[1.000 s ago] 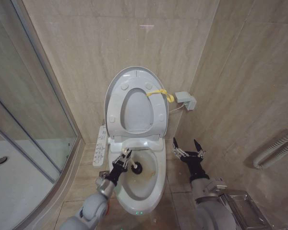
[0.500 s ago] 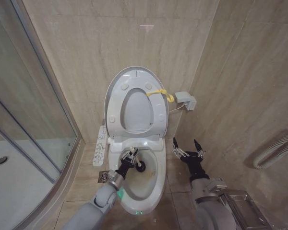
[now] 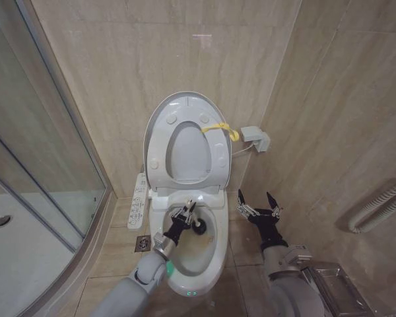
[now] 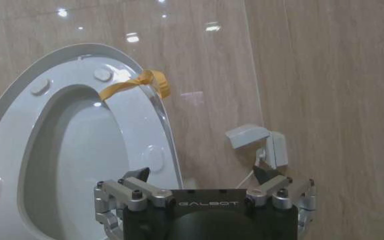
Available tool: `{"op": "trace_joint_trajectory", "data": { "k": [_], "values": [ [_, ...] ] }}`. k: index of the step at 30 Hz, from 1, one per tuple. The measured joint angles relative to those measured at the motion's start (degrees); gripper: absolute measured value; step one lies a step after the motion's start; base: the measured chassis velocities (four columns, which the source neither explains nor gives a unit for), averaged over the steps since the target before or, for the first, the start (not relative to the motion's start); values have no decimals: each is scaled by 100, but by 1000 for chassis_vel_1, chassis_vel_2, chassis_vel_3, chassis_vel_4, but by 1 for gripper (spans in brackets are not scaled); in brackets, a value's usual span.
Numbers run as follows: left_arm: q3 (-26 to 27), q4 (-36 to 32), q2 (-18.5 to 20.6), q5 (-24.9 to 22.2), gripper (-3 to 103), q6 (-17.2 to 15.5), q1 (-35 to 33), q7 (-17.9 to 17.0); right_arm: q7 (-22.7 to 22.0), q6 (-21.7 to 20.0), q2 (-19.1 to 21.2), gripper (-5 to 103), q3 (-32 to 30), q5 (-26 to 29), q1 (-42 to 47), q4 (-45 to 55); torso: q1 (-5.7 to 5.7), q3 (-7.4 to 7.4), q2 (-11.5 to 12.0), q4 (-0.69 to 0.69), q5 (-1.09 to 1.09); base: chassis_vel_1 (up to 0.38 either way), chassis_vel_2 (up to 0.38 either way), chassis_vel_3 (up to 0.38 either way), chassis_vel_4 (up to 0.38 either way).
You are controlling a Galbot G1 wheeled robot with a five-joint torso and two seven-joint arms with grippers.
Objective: Open the toilet lid, clean the toilet bowl with a toilet brush, close the toilet lid, and flush.
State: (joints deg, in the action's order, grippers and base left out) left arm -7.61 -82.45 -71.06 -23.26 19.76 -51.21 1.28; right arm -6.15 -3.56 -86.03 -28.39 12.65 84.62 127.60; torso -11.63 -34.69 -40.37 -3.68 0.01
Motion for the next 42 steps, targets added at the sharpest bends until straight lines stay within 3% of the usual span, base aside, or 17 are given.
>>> {"op": "trace_joint_trajectory", "data": {
  "k": [11, 17, 24, 35, 42],
  "values": [
    [-228, -196, -294, 44, 18, 15, -163, -63, 0, 0, 0, 100, 0, 0, 0, 0, 0, 0, 0, 1, 1, 0, 0, 0, 0],
    [-282, 113, -390, 20, 18, 68, -62, 24, 0, 0, 0, 100, 0, 0, 0, 0, 1, 1, 0, 0, 0, 0, 0, 0, 0],
    [-242, 660, -338, 85, 18, 148, 90, 141, 0, 0, 0, 100, 0, 0, 0, 0, 0, 0, 0, 2, -1, 0, 0, 0, 0],
    [-504, 247, -458, 34, 18, 169, 319, 18, 0, 0, 0, 100, 0, 0, 0, 0, 0, 0, 0, 0, -1, 0, 0, 0, 0],
    [-452, 650, -419, 119, 18, 235, 209, 167, 0, 0, 0, 100, 0, 0, 0, 0, 0, 0, 0, 1, -1, 0, 0, 0, 0]
  ]
}}
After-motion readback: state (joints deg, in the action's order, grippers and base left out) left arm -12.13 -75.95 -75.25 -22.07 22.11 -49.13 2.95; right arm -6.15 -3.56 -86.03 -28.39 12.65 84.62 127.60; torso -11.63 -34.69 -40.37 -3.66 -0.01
